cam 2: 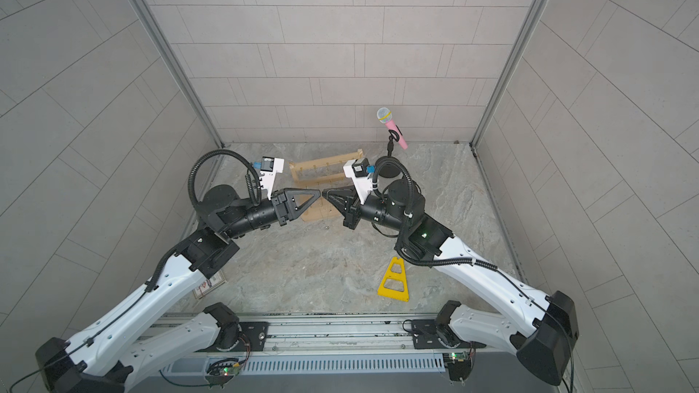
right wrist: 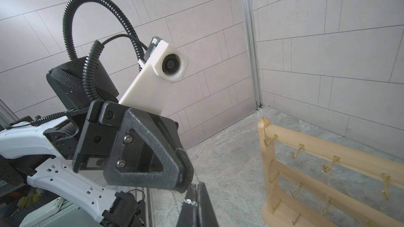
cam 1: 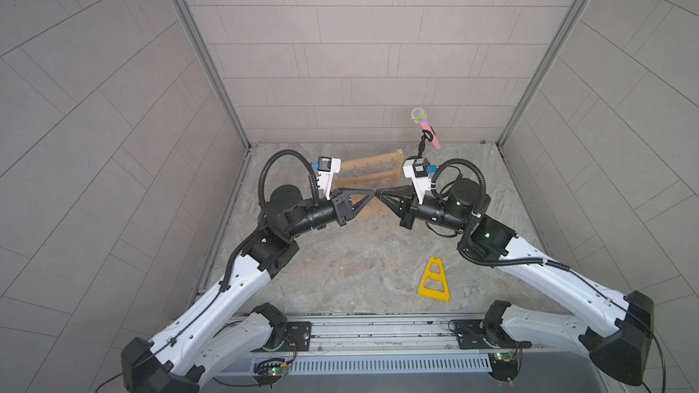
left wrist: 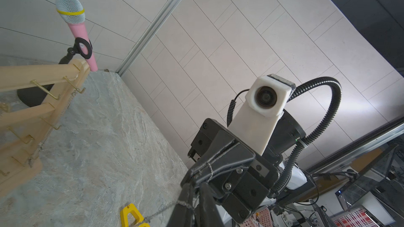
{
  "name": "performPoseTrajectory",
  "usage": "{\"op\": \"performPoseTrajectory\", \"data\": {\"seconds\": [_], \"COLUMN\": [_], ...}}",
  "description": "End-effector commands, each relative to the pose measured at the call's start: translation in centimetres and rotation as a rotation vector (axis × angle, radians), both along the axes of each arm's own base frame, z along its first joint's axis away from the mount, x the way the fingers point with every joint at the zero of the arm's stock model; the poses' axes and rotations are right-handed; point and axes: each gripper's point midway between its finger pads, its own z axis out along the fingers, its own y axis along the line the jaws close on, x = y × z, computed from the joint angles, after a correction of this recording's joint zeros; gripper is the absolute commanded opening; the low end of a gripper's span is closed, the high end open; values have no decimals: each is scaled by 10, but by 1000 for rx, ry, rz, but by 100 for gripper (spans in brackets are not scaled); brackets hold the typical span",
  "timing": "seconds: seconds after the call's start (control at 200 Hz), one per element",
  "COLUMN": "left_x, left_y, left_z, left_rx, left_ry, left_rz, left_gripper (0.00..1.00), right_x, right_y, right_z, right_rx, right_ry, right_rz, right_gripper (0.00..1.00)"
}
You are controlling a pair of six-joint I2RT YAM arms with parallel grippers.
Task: Hang the necklace on the jewelry display stand
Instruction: Pick up the necklace from the center of the board, then hang the necklace on the stand.
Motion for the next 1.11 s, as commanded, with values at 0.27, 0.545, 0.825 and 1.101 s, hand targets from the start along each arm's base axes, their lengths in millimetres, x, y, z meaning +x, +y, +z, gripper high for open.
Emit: {"op": "performPoseTrajectory", "data": {"seconds": [0.27, 0.545, 0.825, 1.101], "left_x": [27, 46, 69, 83], "left_y": [32, 54, 80, 95], "left_z": [6, 11, 5, 2], "left_rx": [8, 5, 5, -16], "left_ry": [2, -11, 6, 17], "left_rz": [109, 175, 257, 287], "left_gripper": [10, 10, 10, 10], "right_x": [31, 66, 93, 113], "right_y": [29, 49, 74, 92], "right_z": [19, 23, 16, 12], "right_rx": [-18, -17, -14, 3], "right_ry": [-61, -52, -35, -26], "right_rz": [83, 152, 220, 250], "right_gripper": [1, 3, 5, 5]}}
